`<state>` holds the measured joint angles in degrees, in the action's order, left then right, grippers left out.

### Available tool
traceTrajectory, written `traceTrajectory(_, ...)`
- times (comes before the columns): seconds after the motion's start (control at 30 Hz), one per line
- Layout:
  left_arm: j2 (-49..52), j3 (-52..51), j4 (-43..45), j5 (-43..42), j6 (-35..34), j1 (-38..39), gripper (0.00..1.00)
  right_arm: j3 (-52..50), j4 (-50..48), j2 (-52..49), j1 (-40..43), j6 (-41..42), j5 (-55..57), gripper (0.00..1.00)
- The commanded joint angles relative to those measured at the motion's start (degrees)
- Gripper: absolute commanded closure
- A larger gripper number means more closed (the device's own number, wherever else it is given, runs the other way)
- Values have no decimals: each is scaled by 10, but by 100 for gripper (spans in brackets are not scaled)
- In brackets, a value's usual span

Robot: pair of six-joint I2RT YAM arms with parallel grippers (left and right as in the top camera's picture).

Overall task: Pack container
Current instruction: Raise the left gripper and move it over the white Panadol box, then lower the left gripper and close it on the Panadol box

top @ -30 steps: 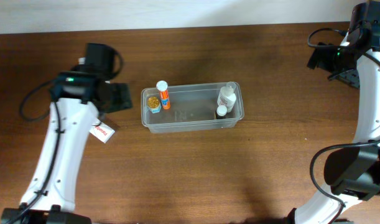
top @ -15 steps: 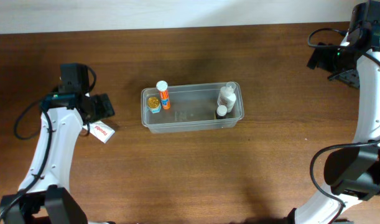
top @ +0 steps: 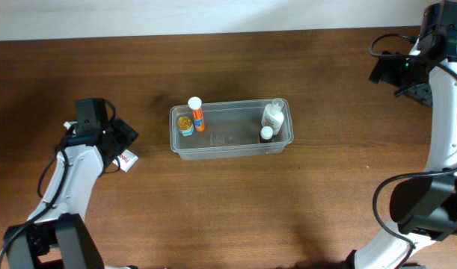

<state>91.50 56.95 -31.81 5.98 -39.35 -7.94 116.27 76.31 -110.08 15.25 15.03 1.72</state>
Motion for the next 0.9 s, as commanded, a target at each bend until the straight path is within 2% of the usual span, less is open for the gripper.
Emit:
traceTrajectory(0.0,5,-26,32,-17,-23,-1,1,10,0,16,3,4,5,2)
traceTrajectory(0.53,92,-32,54,-14,-22,-1,1,10,0,16,3,4,5,2)
traceTrajectory(0.67,92,-23,50,-26,8,-1,1,10,0,16,3,4,5,2)
traceTrajectory(0.87,92,35,-22,-26,35,-1,1,10,0,16,3,4,5,2)
